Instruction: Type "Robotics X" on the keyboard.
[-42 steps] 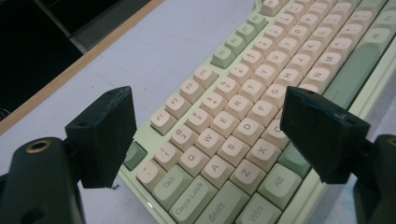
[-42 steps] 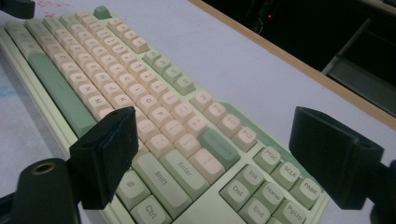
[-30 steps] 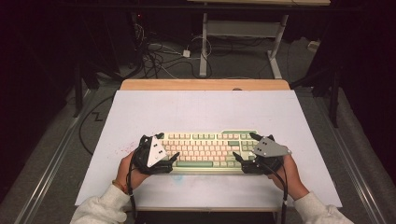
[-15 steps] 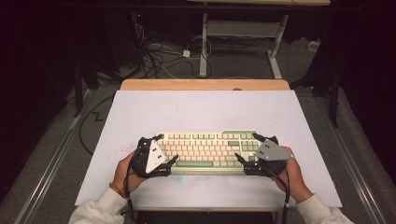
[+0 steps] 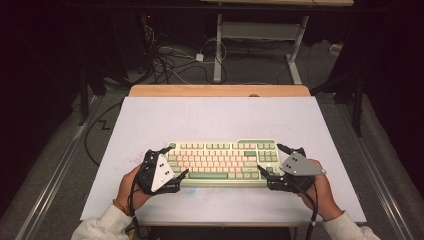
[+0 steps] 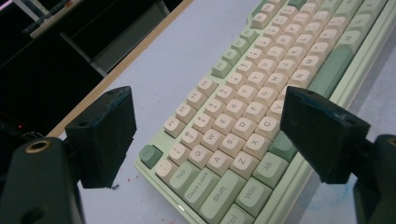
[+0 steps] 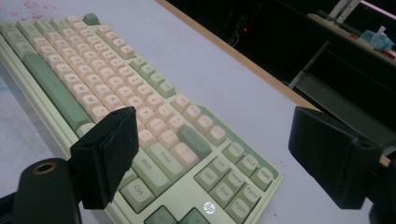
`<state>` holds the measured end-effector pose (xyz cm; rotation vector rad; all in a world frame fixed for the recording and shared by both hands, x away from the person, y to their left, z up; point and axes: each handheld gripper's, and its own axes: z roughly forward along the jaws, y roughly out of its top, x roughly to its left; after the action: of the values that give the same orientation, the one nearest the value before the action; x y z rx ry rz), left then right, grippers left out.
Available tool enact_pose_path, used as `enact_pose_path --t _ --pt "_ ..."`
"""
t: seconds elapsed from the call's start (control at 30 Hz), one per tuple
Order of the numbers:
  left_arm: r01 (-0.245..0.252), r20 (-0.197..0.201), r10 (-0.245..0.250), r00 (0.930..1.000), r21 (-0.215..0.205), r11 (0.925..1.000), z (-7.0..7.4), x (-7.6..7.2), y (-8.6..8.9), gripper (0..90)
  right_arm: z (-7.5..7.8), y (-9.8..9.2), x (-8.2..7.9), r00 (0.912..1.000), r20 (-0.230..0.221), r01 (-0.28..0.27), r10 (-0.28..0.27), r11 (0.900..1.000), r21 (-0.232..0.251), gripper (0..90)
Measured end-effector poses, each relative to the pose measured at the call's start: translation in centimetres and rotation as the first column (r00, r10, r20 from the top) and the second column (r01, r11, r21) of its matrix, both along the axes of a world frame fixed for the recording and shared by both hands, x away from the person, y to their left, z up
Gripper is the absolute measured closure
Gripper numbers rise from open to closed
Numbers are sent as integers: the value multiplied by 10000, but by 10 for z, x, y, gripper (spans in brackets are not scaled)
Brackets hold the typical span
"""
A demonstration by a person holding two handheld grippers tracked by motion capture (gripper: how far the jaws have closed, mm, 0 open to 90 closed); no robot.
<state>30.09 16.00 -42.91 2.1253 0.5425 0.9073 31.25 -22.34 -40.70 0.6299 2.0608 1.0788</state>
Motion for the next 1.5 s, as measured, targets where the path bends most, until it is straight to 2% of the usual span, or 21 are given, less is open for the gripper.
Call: enact_pose_path --t 0.57,0.77,0.9,1.03,1.1,1.5 --pt "117 -1 -117 9999 -48 9999 -2 -10 10 179 6 -15 -14 9993 350 100 -108 9997 231 167" --pt "100 -25 -100 9999 12 9999 -4 -12 14 179 7 -19 -18 9991 381 191 -196 9997 130 167" --pt "10 -4 -10 10000 84 10000 -5 -13 15 179 5 -20 -21 9972 627 403 -402 9992 -11 170" --pt "-28 21 28 10000 88 10000 -6 -15 18 178 4 -23 -22 9976 554 425 -423 9991 -23 170" --pt "-87 24 86 10000 142 9999 -7 -16 19 146 3 -24 -23 9977 515 447 -447 9990 25 170" --pt "-254 -59 255 9997 106 9996 -12 -21 31 146 -2 -34 -25 9964 539 660 -658 9978 -22 170"
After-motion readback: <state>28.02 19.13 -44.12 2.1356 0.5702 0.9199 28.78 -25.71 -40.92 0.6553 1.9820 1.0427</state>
